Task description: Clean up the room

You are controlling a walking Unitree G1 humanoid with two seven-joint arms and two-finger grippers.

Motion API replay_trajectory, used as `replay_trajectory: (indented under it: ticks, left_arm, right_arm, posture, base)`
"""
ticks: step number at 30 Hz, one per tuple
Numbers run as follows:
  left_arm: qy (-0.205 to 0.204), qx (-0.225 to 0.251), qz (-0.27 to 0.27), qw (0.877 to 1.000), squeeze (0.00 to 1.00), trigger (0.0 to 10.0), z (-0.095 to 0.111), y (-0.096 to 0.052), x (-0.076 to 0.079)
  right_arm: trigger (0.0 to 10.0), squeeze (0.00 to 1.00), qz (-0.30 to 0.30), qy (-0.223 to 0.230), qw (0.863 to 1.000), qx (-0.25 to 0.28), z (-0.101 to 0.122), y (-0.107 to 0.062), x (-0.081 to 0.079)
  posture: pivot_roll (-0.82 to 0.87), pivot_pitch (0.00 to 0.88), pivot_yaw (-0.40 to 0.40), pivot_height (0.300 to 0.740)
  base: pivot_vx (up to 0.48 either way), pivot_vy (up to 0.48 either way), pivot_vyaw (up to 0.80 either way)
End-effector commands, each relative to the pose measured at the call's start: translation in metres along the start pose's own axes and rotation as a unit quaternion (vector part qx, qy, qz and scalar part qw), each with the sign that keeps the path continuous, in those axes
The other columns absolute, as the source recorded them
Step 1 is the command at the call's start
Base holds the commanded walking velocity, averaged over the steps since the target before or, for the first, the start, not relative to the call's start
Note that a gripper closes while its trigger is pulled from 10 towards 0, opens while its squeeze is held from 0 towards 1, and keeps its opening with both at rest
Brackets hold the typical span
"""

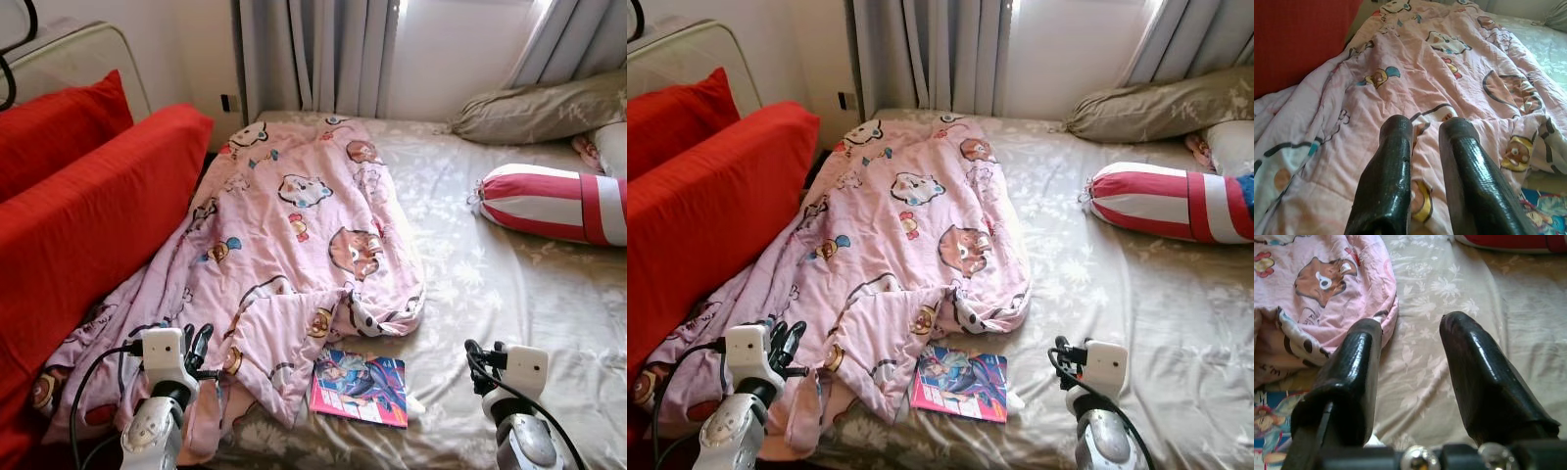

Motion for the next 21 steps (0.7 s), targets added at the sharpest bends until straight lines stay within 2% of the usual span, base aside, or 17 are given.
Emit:
replay_trajectory:
  ticks: [1,4,7,8,21]
  left_arm:
    - [-0.002,-0.005,0.004,1.0,0.0,10.0,-0.001,-0.002,-0.002]
    - [-0.003,-0.012,0.004,1.0,0.0,10.0,-0.004,-0.003,-0.002]
    - [-0.003,-0.014,0.001,1.0,0.0,10.0,-0.005,-0.003,-0.001]
    - [-0.004,-0.016,-0.002,1.0,0.0,10.0,-0.006,-0.003,0.0]
    - [-0.006,-0.029,-0.006,1.0,0.0,10.0,-0.01,-0.005,-0.001]
  right_arm:
    - [10.0,0.0,0.002,-0.007,1.0,-0.001,0.0,-0.001,0.001]
    - [10.0,0.0,0.006,0.002,1.0,-0.029,-0.008,-0.001,-0.001]
    - [10.0,0.0,0.004,-0.016,0.999,-0.033,-0.01,-0.002,0.0]
    - [10.0,0.0,0.005,-0.003,1.0,-0.023,-0.008,-0.003,0.0]
    - [10.0,0.0,0.019,-0.008,0.999,-0.037,-0.012,-0.003,-0.004]
  posture:
    - [0.0,0.032,-0.037,0.675]
    - [0.0,0.032,-0.034,0.665]
    - [0.0,0.033,-0.034,0.65]
    - [0.01,0.033,-0.036,0.65]
    - [0.01,0.023,-0.045,0.65]
  base:
    - [0.0,0.0,0.0]
    - [0.0,0.0,0.0]
    - [0.0,0.0,0.0]
    - [0.0,0.0,0.0]
    - [0.0,0.0,0.0]
Point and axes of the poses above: a point about 5 cm out from each wrist's last joint towards the gripper, its own y axis pointing out of the wrist towards the gripper, its own z axis along the axis of the wrist's last joint, x = y × z, the point moved 2 cm from there along y, pointing out of the wrist towards the gripper, and after that the axes turned 1 degree about -y, right-handed, at the moved point
